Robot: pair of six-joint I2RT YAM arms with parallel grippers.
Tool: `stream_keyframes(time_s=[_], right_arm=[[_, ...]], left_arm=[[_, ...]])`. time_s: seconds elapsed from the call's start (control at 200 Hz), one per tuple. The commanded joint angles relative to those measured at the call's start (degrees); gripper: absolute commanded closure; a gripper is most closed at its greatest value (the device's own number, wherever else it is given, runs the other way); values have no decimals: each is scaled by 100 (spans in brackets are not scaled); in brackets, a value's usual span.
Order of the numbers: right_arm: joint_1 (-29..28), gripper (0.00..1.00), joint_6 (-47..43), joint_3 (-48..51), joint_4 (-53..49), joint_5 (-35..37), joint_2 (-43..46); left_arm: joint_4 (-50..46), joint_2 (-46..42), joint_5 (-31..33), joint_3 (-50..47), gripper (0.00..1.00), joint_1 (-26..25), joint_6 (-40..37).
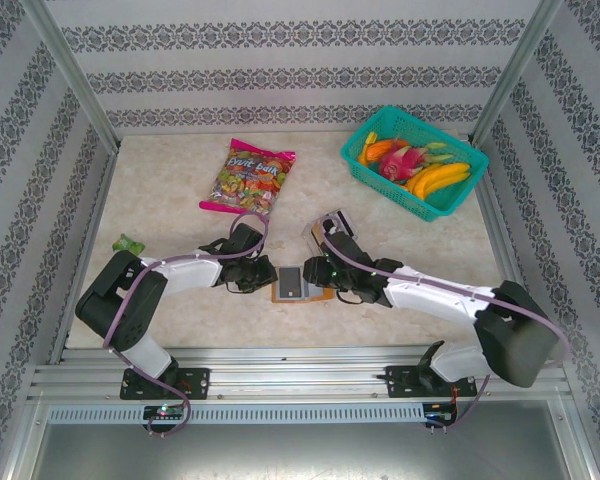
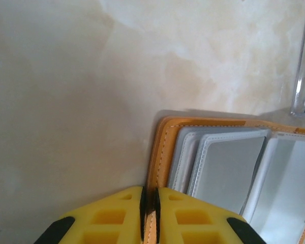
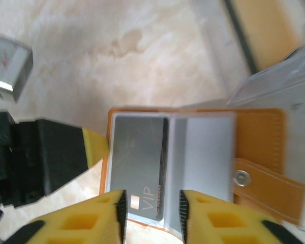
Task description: Put the credit cards into the card holder
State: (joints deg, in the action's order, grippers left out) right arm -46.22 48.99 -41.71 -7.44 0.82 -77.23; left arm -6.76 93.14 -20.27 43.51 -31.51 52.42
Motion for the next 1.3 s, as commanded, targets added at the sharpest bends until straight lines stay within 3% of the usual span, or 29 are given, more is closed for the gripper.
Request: stream_keyframes(time_s=[0.0,0.29,0.565,0.63,0.694,0.804,1.024,1.294], right_arm=[[65,56,-445,-231,-1160,967,144],[33,51,-769,-810,-1880,1136,-739],[187,53,-800,-946,-1598,936,-1315],[213,56,-787,-1010,-1662,949,-1484],[232,67,-758,-974,-1672,1002,-1579],[361,80,-647,-758,-1604,1011,-1531],[796,84,-455,-183,-1226,591,-1144],[1071,77,-309,124,-1146,454,-569]], left_arm=[[-293,-136,87,123,83,-66,-169],[-326,-172,73,141,85,-66,-179],[-351,-135,66,140,86,-66,-197],[-353,-117,89,126,86,-71,-197],[-362,-87,122,126,87,-66,-204],[-348,21,145,111,89,-66,-206],[-305,114,172,6,91,-71,-206],[-289,76,147,-10,92,-66,-209]])
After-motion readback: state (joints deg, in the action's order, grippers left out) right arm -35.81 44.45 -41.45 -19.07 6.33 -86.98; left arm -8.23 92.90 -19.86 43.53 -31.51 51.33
